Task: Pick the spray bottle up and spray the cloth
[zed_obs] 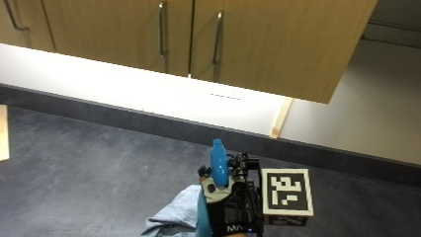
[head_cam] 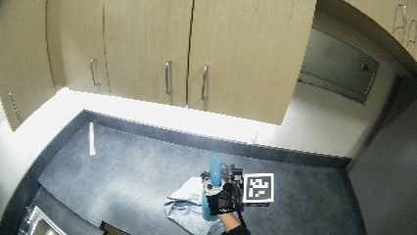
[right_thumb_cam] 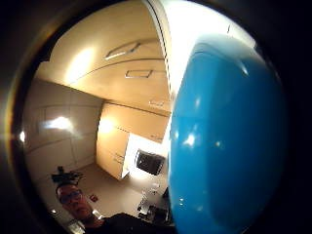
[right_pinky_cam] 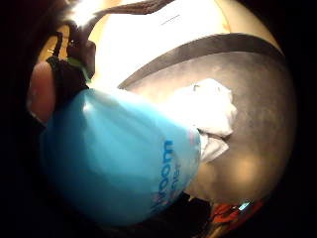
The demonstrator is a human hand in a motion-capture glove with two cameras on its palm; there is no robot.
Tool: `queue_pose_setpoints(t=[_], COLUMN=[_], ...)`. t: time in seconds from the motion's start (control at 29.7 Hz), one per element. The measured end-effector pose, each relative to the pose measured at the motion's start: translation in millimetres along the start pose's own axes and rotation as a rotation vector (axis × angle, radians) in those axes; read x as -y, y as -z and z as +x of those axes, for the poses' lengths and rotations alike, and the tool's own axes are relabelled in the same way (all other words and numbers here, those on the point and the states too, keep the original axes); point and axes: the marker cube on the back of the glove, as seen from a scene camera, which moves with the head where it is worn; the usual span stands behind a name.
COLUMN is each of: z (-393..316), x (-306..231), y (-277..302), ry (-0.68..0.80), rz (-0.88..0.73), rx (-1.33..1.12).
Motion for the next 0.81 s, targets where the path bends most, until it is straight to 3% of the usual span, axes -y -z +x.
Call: queue_pose_setpoints(t=[0.81], z=[-35.7], x=[16.7], y=[-87.1], ry=[0.065], rz=[-0.044], rx=[0.11])
